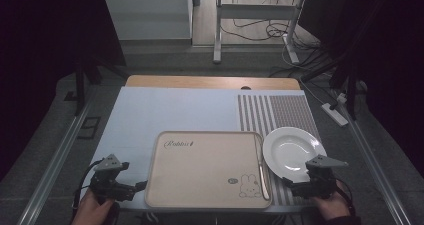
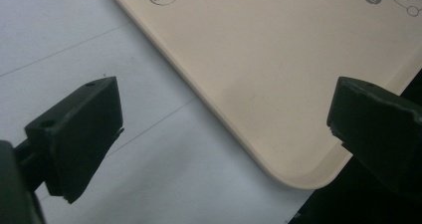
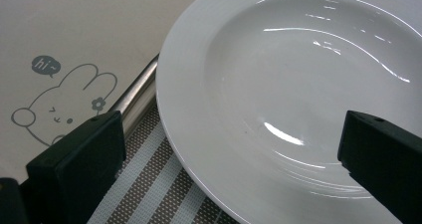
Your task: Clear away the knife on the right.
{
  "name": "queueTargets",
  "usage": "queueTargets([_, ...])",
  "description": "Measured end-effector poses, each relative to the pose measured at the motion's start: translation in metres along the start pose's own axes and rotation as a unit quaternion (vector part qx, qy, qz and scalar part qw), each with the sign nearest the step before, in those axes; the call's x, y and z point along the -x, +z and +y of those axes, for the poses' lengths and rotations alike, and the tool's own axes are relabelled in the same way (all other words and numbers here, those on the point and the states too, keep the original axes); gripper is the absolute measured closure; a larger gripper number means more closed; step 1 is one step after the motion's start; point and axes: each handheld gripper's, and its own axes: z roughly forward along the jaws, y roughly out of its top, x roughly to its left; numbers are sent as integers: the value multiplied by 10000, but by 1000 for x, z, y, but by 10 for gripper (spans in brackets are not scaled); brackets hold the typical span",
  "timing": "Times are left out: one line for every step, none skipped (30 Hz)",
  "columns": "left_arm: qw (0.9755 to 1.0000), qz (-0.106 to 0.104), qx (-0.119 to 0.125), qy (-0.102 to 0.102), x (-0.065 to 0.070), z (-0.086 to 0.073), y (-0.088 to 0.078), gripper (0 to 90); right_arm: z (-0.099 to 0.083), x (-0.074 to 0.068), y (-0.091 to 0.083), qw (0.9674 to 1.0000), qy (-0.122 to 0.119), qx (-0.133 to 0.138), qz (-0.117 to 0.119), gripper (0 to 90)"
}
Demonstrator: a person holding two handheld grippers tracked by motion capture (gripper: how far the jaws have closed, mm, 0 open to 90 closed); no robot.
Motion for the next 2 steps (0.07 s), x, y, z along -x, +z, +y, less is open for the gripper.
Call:
queueTargets([10000,-2,3,-1,0,0,0,22,0,0,0,10000,-9,-12,-4,0])
queueTargets([10000,-4,-6,2,0,1,0,22,0,0,1,10000,-21,-26,-4,0])
